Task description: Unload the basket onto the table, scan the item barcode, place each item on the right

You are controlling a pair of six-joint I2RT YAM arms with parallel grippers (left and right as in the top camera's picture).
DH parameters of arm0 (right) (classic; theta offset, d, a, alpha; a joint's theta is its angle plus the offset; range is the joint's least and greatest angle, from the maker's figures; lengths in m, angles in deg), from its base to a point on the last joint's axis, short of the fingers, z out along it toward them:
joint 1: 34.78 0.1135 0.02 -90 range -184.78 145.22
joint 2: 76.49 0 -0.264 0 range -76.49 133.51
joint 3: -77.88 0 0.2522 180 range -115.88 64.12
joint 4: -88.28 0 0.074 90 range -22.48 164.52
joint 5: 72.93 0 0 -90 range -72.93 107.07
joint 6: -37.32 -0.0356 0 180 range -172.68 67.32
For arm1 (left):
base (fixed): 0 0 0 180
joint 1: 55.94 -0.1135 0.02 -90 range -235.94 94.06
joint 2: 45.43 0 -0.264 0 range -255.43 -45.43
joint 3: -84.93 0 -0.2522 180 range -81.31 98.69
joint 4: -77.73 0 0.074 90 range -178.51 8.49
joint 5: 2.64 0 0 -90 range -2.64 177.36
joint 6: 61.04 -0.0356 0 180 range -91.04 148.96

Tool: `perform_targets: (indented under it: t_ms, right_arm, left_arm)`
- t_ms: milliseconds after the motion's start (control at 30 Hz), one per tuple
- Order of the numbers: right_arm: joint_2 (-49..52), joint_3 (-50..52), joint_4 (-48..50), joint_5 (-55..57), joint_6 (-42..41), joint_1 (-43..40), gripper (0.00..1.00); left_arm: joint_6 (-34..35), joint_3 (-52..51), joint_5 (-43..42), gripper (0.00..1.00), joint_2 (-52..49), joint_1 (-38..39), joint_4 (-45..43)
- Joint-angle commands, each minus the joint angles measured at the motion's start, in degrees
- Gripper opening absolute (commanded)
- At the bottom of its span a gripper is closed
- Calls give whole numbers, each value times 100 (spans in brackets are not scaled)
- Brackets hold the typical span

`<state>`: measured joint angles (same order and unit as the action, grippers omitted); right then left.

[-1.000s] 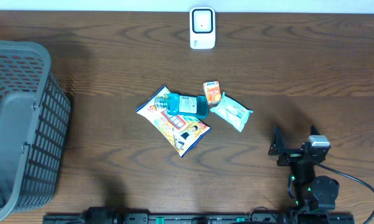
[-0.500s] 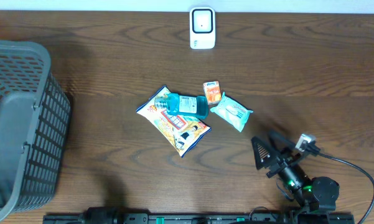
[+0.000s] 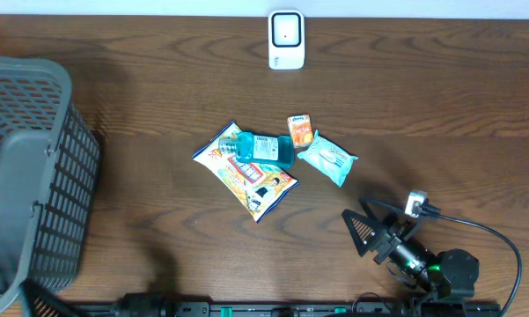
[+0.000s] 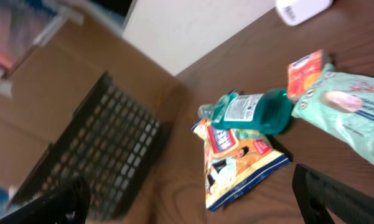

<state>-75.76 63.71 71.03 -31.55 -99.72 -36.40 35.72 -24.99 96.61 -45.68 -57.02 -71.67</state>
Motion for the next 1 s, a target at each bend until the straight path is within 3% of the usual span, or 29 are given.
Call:
perform_targets:
  t_ms: [0,233,500,700,833,967]
  right_arm:
    - [-7,9,-122,-813,706,57,99]
    - [-7,-4,203,-955,835,57,99]
    - [101,-632,317,-605,933,55,99]
    - [901,-1878,-914,-26,1742,57,99]
    - [1976,-2977,-2177,728,2675,57,99]
    - [3067,-3856,-2935,1405,2957,63,99]
  left_arm:
    - [149,-214,-238,96,4,-20,245]
    - [149,-1213,-511,97,4,-17,-15]
    - [-111,-2481,-2166,97,4,-17,-798]
    - [-133,-3296,-2367,97,4,-17,-1078]
    - [-133,-3818,-2583,97,4,-17,-1392]
    - [-35,-4280,-2684,97,4,-17,-1443]
